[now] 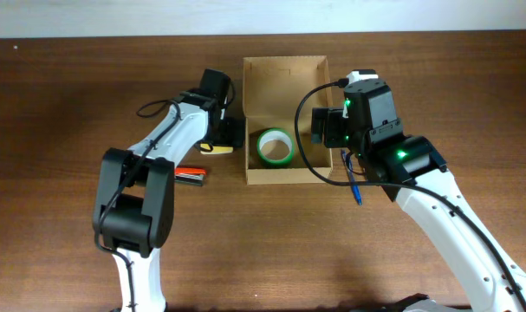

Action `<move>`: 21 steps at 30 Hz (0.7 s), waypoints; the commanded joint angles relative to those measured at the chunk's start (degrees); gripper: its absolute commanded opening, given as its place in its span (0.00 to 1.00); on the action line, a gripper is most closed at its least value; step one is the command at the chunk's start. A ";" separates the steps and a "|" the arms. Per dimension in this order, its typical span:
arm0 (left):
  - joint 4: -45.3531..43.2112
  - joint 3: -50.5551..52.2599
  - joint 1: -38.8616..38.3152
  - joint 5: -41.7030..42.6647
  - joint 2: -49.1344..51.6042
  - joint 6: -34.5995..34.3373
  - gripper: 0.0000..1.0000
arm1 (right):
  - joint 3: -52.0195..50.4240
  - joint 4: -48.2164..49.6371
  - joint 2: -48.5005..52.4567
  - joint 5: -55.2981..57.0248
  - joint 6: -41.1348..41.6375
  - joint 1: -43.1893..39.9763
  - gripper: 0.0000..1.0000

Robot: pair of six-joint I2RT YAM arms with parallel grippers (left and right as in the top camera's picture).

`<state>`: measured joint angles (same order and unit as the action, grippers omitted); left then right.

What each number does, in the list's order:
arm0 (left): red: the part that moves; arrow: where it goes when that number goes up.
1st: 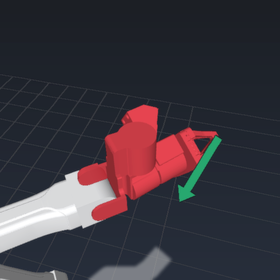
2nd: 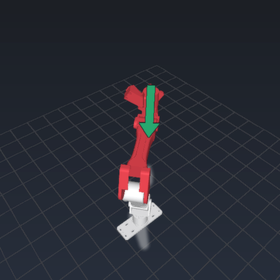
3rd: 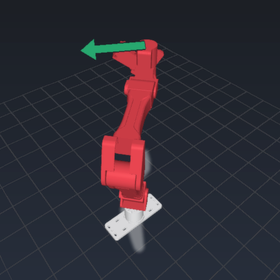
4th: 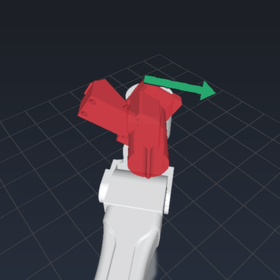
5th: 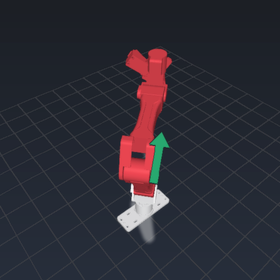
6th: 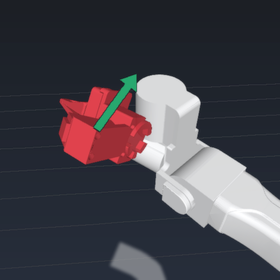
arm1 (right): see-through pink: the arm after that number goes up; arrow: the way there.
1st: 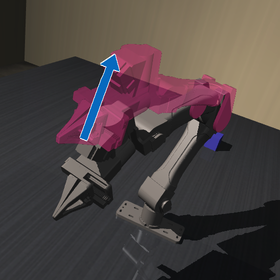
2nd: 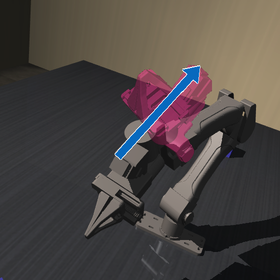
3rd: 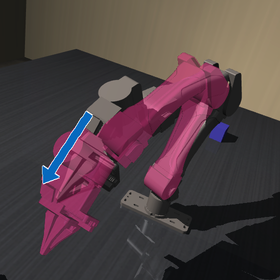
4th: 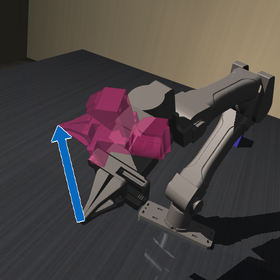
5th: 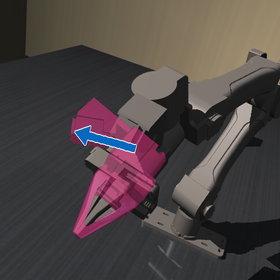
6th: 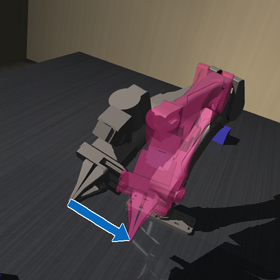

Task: Pack container
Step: 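Grasp the yellow sticky-note pad with the left gripper, then place the yellow pad into the box beside the tape, release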

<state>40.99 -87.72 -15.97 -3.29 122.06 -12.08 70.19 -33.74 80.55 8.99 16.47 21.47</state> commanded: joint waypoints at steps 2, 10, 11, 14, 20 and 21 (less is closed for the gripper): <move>0.15 0.70 0.50 -0.35 1.53 -0.76 0.99 | 1.29 0.02 -1.44 0.70 -0.17 0.22 0.99; 0.55 0.70 0.48 0.92 3.08 -0.76 0.93 | 1.29 0.07 -1.44 0.72 -0.15 0.22 0.99; 0.59 0.70 0.48 0.92 3.08 -0.76 0.89 | 1.29 0.09 -1.46 0.72 -0.15 0.22 0.99; 1.27 0.68 0.48 0.90 3.06 -0.76 0.65 | 1.29 0.22 -1.46 0.72 -0.17 0.22 0.99; 4.04 -0.72 0.66 -0.22 0.11 -0.74 0.63 | 5.97 -0.61 -2.82 1.97 -4.24 0.20 0.99; 4.04 -0.94 0.90 -0.85 -2.03 -0.74 0.63 | 7.28 -1.01 -3.37 2.91 -4.26 0.20 0.99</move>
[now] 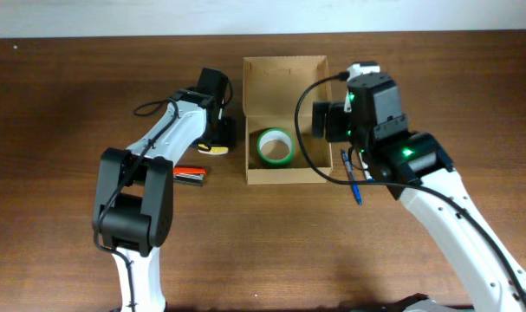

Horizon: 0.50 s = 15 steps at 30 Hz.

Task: Pack container
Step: 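Place the yellow pad into the box beside the tape, release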

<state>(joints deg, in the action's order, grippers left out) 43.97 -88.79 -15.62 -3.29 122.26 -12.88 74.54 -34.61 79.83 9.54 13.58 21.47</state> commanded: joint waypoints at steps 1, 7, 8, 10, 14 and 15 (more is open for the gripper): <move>1.03 0.13 0.76 -1.09 -4.50 0.07 0.63 | 3.82 -0.46 -3.02 3.10 -1.40 0.20 0.99; 1.27 0.13 0.66 -1.03 -17.77 -2.80 0.63 | 4.35 -4.68 -4.87 0.63 -1.16 -6.82 0.99; 1.36 0.13 0.48 -0.74 -19.47 -3.37 0.63 | 4.35 -5.40 -5.31 -1.79 -1.20 -8.46 0.99; 1.53 0.13 -0.63 -0.37 -22.34 -4.35 0.63 | 4.35 -7.26 -6.27 -7.52 -1.20 -12.15 0.99; 1.31 -0.48 -5.97 0.37 -25.22 -7.80 0.63 | 6.62 -15.26 -7.72 -13.92 -1.79 -17.86 0.99; 0.98 -0.72 -6.91 0.74 -25.22 -8.33 0.64 | 8.00 -17.38 -7.69 -14.45 -3.04 -18.05 0.99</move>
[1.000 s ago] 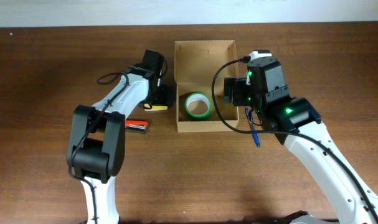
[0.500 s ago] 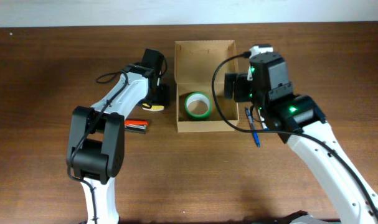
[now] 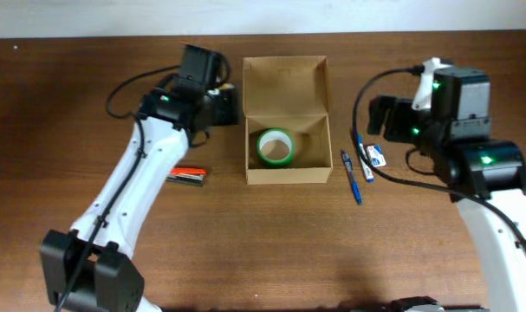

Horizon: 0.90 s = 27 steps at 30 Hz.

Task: Pack container
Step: 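Place the yellow pad into the box beside the tape, release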

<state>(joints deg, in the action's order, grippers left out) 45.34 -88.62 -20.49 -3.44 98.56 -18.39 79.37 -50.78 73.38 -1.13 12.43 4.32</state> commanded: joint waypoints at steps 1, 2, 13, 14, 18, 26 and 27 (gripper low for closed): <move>-1.38 -0.92 -3.43 1.33 -1.53 -3.32 0.64 | 5.31 -4.15 -1.25 -4.20 -3.10 -0.96 0.99; -2.69 -0.92 -5.05 1.31 -1.53 -3.52 0.64 | 7.87 -7.21 -1.25 -4.90 -3.67 -0.96 0.99; -13.97 -0.90 -14.27 9.29 3.63 -7.98 0.64 | 23.28 -28.28 -1.31 -12.63 -9.97 -0.96 0.99; -15.08 -0.92 -14.58 10.84 4.57 -8.15 0.64 | 23.89 -29.03 -1.31 -12.61 -10.75 -0.96 0.99; -16.33 -1.38 -17.49 11.19 7.50 -9.03 0.68 | 24.37 -30.16 -1.29 -12.63 -10.75 -0.96 0.99; -16.17 -1.77 -20.24 8.98 12.09 -10.19 0.71 | 24.37 -32.79 -1.31 -12.61 -11.63 -0.96 0.99; -16.15 -1.77 -20.24 8.48 12.76 -10.34 0.71 | 24.37 -32.98 -1.31 -12.61 -11.63 -0.96 0.99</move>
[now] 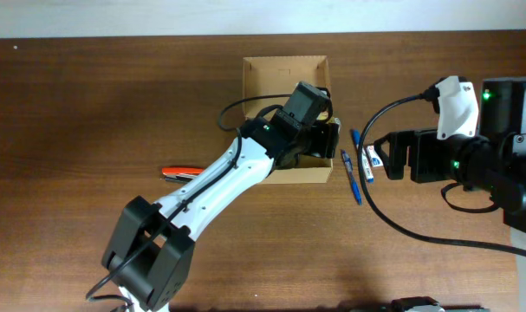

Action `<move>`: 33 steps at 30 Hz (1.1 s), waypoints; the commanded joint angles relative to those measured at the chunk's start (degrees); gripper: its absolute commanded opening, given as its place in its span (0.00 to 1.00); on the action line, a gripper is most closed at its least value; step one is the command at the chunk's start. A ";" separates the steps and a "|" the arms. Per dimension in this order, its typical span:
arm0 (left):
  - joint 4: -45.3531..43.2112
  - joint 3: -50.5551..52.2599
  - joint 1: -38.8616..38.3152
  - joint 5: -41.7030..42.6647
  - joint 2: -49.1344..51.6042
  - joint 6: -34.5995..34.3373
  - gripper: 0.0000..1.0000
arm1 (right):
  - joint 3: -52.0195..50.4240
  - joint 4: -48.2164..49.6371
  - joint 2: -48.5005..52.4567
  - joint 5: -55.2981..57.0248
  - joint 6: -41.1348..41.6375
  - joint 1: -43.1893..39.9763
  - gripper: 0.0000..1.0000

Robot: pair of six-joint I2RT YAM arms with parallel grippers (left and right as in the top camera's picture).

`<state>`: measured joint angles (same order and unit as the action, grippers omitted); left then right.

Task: Pack container
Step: 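Place the yellow pad into the box beside the tape, release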

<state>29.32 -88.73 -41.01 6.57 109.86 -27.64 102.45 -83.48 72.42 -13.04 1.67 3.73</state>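
Observation:
The open cardboard box stands at the table's back centre. My left arm reaches across it from the lower left, and my left gripper hangs over the box's front right corner. Its wrist hides the fingers and whatever is between them. The arm also covers the box's front half, so the contents there are hidden. My right gripper is to the right of the box, low over the table. It looks open and empty, just right of a small white and blue item.
Two blue pens lie side by side between the box and the white and blue item. A red-orange tool lies on the table left of the box. The table's far edge runs just behind the box.
My left arm has swung from the box's left side to over its front right corner. My right gripper has dropped from beyond the pens to beside the white and blue item.
My left gripper was first at a yellow item left of the box, and my right gripper was inside the box beside a green tape roll. The right gripper then pulled out. Then the yellow item was gone from the table with the left gripper raised; now that gripper is over the box.

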 commanded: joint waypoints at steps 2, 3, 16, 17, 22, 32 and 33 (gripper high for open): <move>0.55 -1.66 0.28 -2.56 2.75 -2.75 0.71 | 1.29 -0.33 -0.35 -0.72 -0.85 -0.37 0.99; 0.68 -1.66 0.28 -2.97 3.48 -2.97 0.71 | 1.29 -0.33 -0.35 -0.72 -0.85 -0.37 0.99; 0.63 -1.66 0.28 -7.93 3.82 -4.24 0.86 | 1.29 -0.28 -0.33 -0.72 -0.83 -0.37 0.99; 0.63 -1.66 0.28 -7.85 3.82 -4.24 0.87 | 1.29 -0.28 -0.33 -0.72 -0.85 -0.37 0.99; 0.63 -1.66 0.28 -6.36 3.82 -3.96 0.93 | 1.29 -0.24 -0.33 -0.72 -0.85 -0.37 0.99; 7.74 -3.76 3.78 -7.93 -0.22 2.51 0.82 | 1.29 1.79 -0.33 -0.72 -0.85 -0.37 0.99; 8.50 -3.76 4.72 -8.09 -2.14 3.69 0.80 | 1.29 2.19 -0.33 -0.72 -0.85 -0.37 0.99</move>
<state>37.19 -90.56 -37.67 -0.56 112.57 -26.74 102.45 -81.82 72.42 -13.04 1.23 3.73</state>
